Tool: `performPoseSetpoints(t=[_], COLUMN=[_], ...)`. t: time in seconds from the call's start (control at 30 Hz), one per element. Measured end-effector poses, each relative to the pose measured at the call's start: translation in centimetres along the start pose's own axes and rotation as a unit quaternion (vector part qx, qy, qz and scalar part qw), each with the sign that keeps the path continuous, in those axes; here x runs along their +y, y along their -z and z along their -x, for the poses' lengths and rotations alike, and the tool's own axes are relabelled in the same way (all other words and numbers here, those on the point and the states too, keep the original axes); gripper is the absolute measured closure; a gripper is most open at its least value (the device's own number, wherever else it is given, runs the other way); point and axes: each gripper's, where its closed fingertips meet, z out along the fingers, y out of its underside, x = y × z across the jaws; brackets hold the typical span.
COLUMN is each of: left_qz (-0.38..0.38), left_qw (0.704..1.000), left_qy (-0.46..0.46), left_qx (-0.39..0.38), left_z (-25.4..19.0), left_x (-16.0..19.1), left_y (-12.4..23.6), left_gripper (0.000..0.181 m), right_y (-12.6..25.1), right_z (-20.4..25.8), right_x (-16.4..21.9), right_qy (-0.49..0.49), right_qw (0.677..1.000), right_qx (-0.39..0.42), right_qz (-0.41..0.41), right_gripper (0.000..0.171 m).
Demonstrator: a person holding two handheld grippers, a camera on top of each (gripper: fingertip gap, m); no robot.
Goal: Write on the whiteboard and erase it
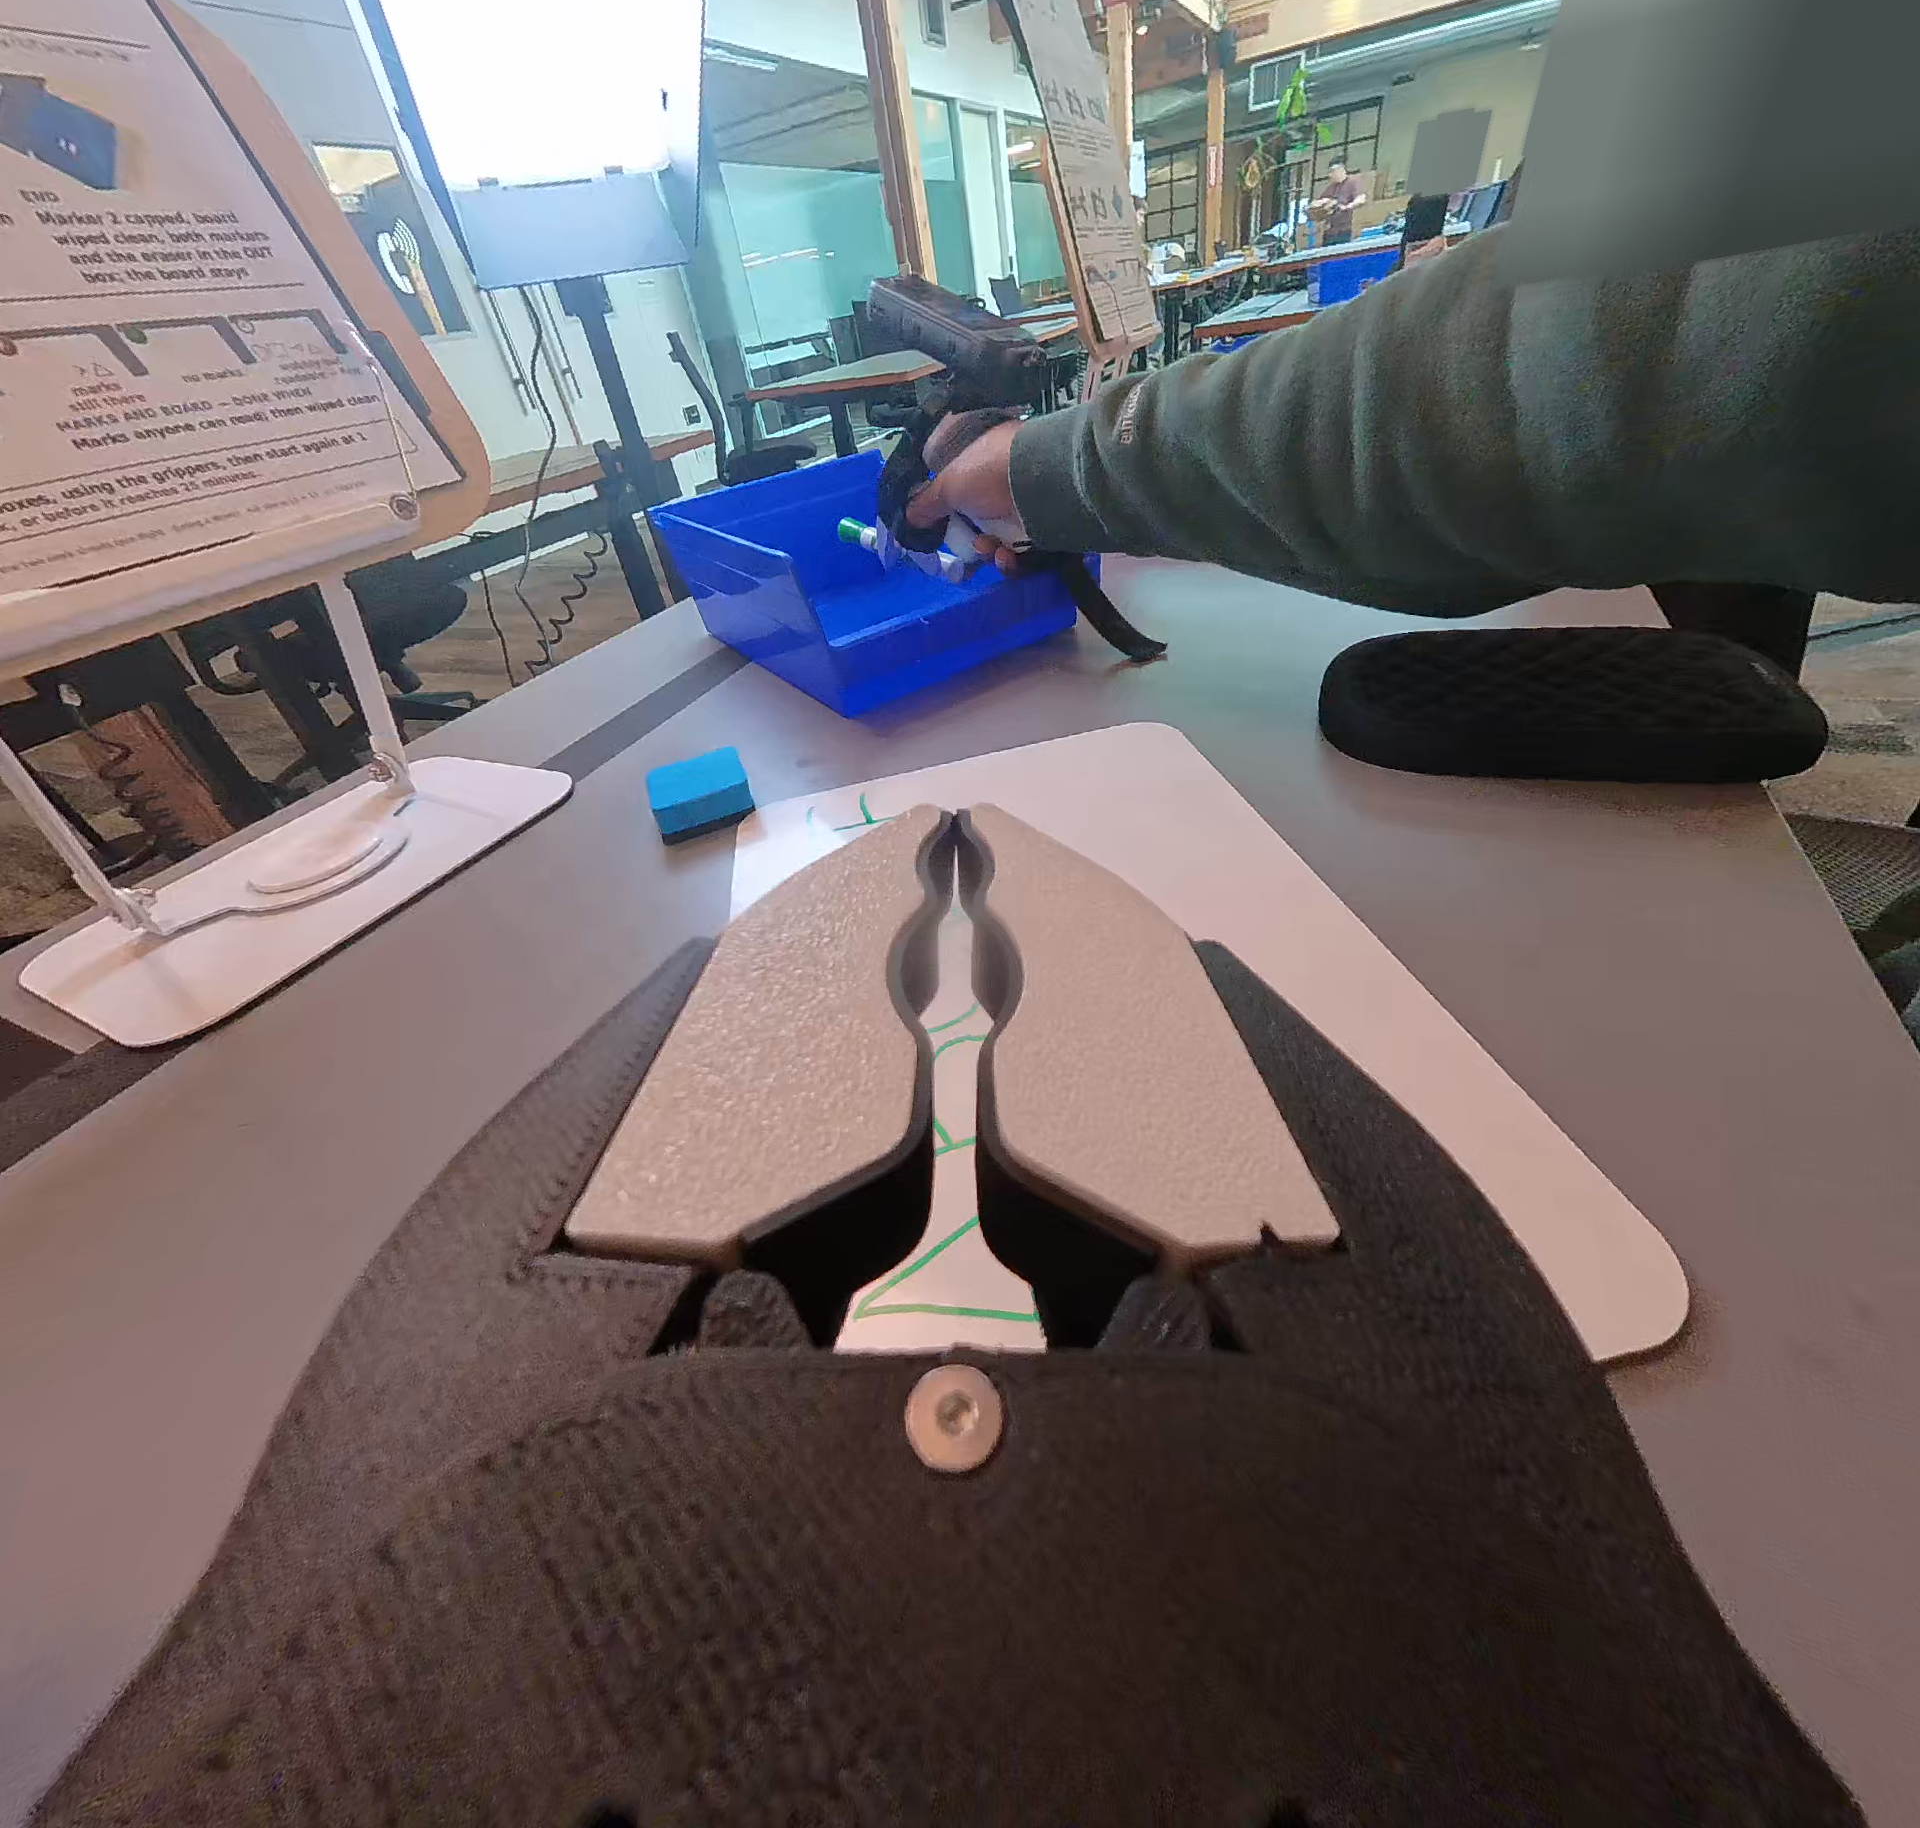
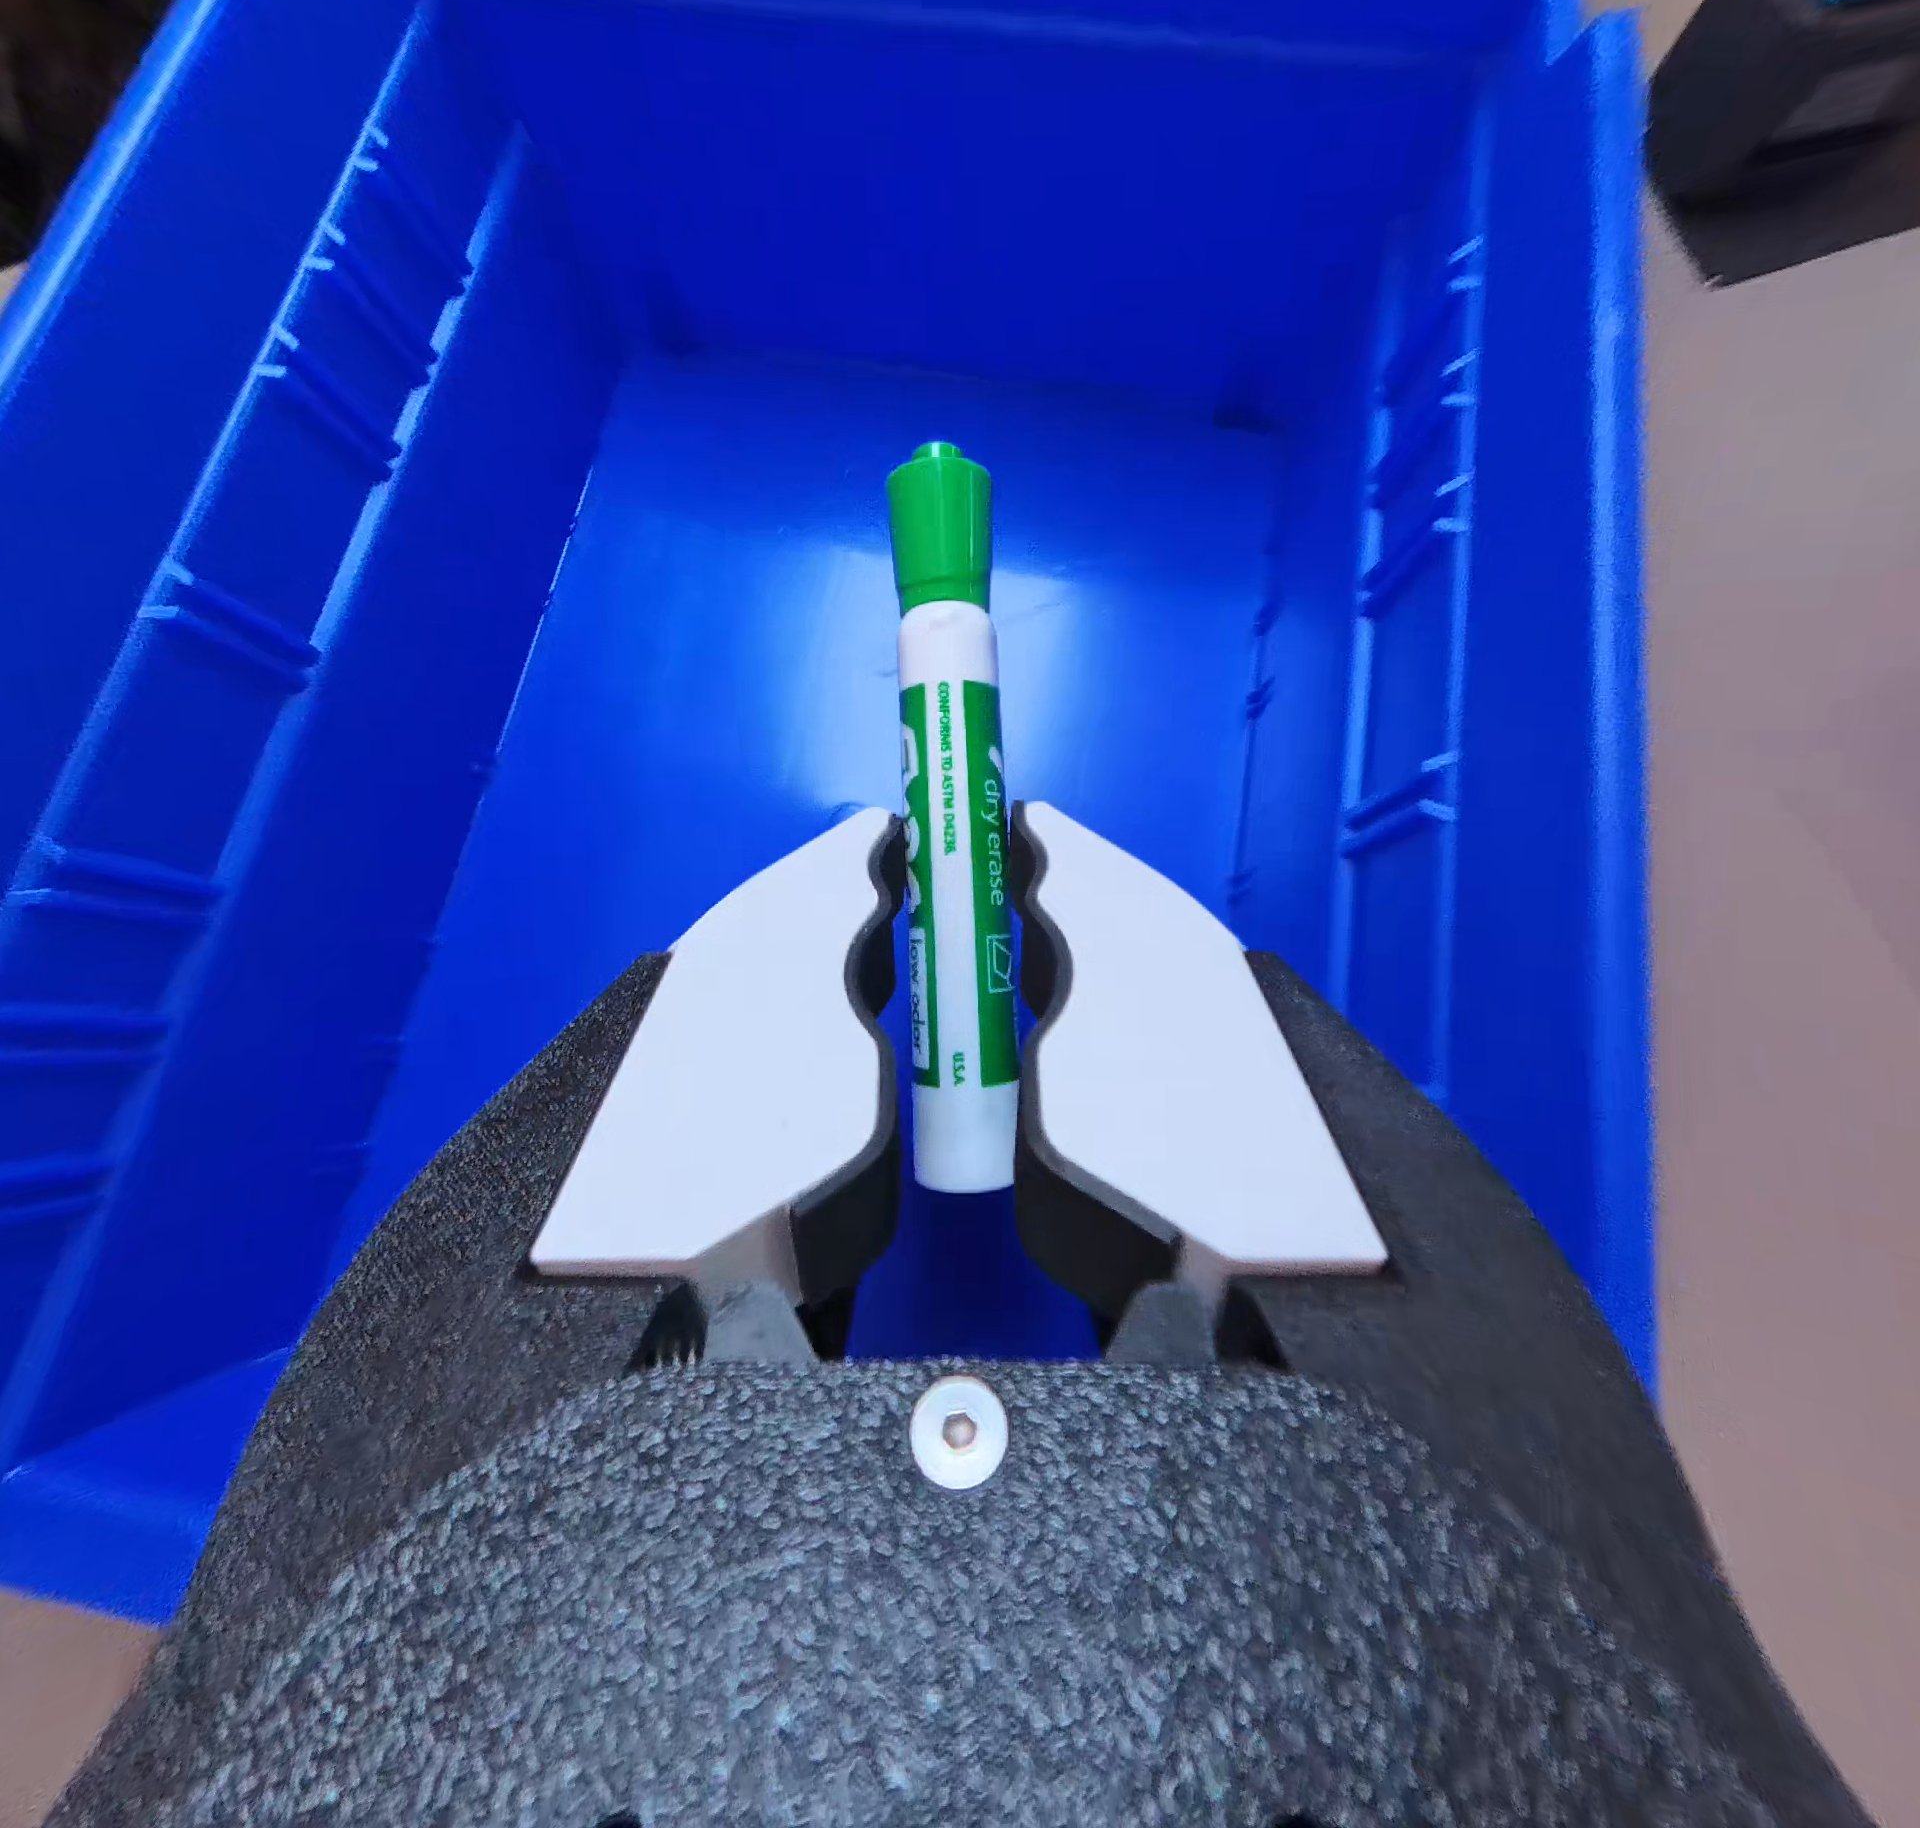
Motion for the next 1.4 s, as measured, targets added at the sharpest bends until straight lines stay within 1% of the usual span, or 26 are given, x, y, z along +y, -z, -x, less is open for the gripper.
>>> performPoseSetpoints(t=[0.07, 0.13, 0.3, 0.37, 0.43, 0.47, 0.53, 0.57, 0.63, 0.67, 0.73, 0.83, 0.97, 1.07, 1.13, 1.17, 1.2, 1.3, 1.4], left_qz=[0.000, 0.003, 0.009, 0.011, 0.015, 0.016, 0.021, 0.023, 0.026, 0.026, 0.025, 0.032, 0.043, 0.046, 0.051, 0.054, 0.063, 0.074, 0.120], left_qw=[1.000, 1.000, 1.000, 1.000, 1.000, 1.000, 0.999, 0.999, 0.999, 0.999, 0.999, 0.999, 0.998, 0.998, 0.998, 0.998, 0.997, 0.996, 0.990], left_qy=[0.000, 0.001, 0.010, 0.015, 0.019, 0.022, 0.031, 0.035, 0.040, 0.039, 0.036, 0.035, 0.036, 0.032, 0.031, 0.031, 0.037, 0.055, 0.073], left_qx=[0.003, 0.005, 0.001, -0.001, -0.003, -0.003, -0.003, -0.003, -0.002, -0.002, -0.003, 0.000, 0.006, 0.009, 0.007, 0.008, 0.013, 0.018, 0.026], left_z=[-0.1, -0.2, 0.1, 0.3, 0.5, 0.6, 0.8, 0.8, 0.9, 0.9, 0.9, 1.0, 1.1, 1.2, 1.5, 1.6, 1.6, 2.4, 3.9], left_x=[0.0, 0.1, 0.6, 0.8, 1.0, 1.2, 1.5, 1.7, 1.9, 1.9, 1.8, 2.0, 2.4, 2.4, 2.5, 2.5, 2.7, 2.9, 4.0], left_y=[0.0, -0.1, -0.2, -0.3, -0.3, -0.4, -0.5, -0.6, -0.6, -0.6, -0.5, -0.5, -0.5, -0.4, -0.2, -0.2, -0.1, 0.3, 1.4], left_gripper=[0.181, 0.181, 0.181, 0.181, 0.181, 0.181, 0.181, 0.181, 0.181, 0.181, 0.181, 0.181, 0.181, 0.180, 0.178, 0.176, 0.173, 0.167, 0.157], right_y=[0.5, 1.1, 3.1, 5.1, 8.3, 9.9, 13.0, 14.2, 14.9, 14.6, 12.6, 9.3, 6.7, 5.8, 5.5, 5.3, 5.3, 5.6, 8.0], right_z=[-0.2, 0.1, 2.0, 4.4, 8.6, 11.1, 16.3, 18.8, 22.8, 24.2, 25.6, 26.0, 26.1, 26.1, 26.0, 25.9, 25.8, 25.8, 25.9], right_x=[-0.8, -1.7, -4.9, -6.9, -8.1, -8.0, -6.4, -4.8, -0.3, 2.0, 6.0, 9.4, 10.9, 11.3, 11.5, 11.5, 11.5, 11.5, 11.5], right_qy=[0.015, 0.032, 0.044, 0.055, 0.072, 0.083, 0.121, 0.153, 0.236, 0.275, 0.333, 0.375, 0.396, 0.395, 0.395, 0.396, 0.397, 0.403, 0.408], right_qw=[0.999, 0.998, 0.992, 0.981, 0.958, 0.946, 0.918, 0.904, 0.879, 0.869, 0.860, 0.859, 0.860, 0.856, 0.853, 0.851, 0.849, 0.838, 0.816], right_qx=[0.017, 0.017, -0.023, -0.075, -0.161, -0.211, -0.308, -0.346, -0.391, -0.397, -0.384, -0.348, -0.321, -0.328, -0.334, -0.337, -0.340, -0.359, -0.403], right_qz=[-0.022, -0.044, -0.112, -0.172, -0.225, -0.233, -0.217, -0.199, -0.138, -0.105, -0.051, -0.004, 0.033, 0.059, 0.075, 0.076, 0.075, 0.076, 0.068], right_gripper=[0.151, 0.149, 0.137, 0.136, 0.136, 0.135, 0.135, 0.135, 0.132, 0.128, 0.120, 0.112, 0.106, 0.103, 0.106, 0.113, 0.117, 0.118, 0.119])
